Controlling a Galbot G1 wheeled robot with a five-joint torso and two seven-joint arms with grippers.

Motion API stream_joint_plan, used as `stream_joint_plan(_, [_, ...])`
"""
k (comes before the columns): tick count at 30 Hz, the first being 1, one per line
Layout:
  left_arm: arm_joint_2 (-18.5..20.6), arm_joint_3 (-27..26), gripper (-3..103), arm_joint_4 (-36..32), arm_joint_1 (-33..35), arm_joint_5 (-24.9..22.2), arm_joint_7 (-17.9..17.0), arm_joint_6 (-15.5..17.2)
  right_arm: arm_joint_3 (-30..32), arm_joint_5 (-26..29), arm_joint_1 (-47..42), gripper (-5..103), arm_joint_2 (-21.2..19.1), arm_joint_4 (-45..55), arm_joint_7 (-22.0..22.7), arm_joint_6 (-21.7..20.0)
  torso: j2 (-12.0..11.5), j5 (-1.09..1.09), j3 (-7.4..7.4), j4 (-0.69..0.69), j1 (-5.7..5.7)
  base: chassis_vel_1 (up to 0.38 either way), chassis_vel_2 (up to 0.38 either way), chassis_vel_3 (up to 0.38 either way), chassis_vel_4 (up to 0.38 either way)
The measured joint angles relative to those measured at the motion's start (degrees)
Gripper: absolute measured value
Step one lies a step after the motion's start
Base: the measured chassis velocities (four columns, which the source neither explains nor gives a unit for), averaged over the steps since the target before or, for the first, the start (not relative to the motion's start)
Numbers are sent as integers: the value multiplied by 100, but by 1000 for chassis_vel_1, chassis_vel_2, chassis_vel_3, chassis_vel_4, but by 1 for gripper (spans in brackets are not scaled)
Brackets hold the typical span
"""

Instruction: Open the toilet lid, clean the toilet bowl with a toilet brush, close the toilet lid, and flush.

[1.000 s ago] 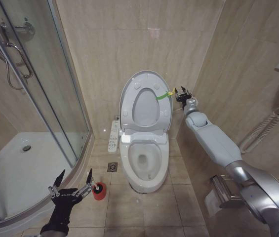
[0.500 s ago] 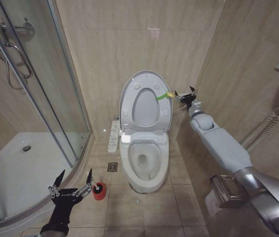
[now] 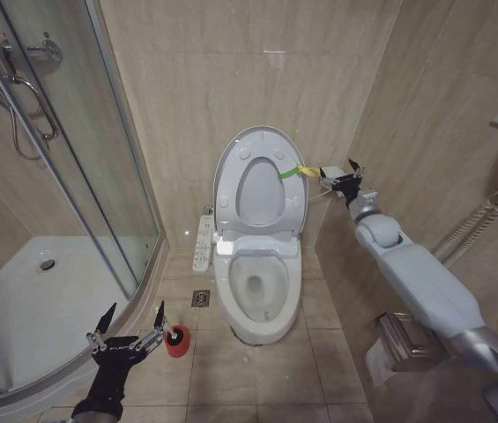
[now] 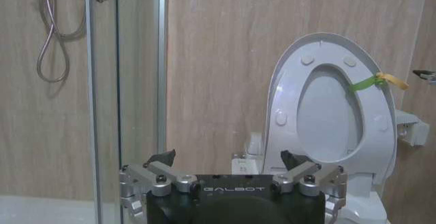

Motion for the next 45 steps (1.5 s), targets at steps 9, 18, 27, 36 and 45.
stream_joint_plan(9, [0, 0, 100, 0, 0, 0, 0, 0, 626, 280, -1024, 95, -328, 803, 91, -192, 0, 1, 0, -1, 0, 0, 0, 0, 0])
stream_joint_plan(18, [0, 1, 100, 0, 0, 0, 0, 0, 1262, 409, -2124, 94, -529, 1566, 272, -339, 0, 0, 0, -1, 0, 0, 0, 0, 0])
stream_joint_plan(27, [0, 0, 100, 0, 0, 0, 0, 0, 1874, 419, -3114, 95, -446, 1920, 265, -233, 0, 1, 0, -1, -1, 0, 0, 0, 0])
stream_joint_plan(36, [0, 0, 100, 0, 0, 0, 0, 0, 2129, 379, -3574, 94, -162, 2170, 371, -302, 0, 1, 0, 0, 0, 0, 0, 0, 0])
stream_joint_plan(45, [0, 0, 100, 0, 0, 0, 0, 0, 2325, 233, -4070, 94, 189, 2333, 384, -244, -1, 0, 0, -1, 0, 0, 0, 0, 0])
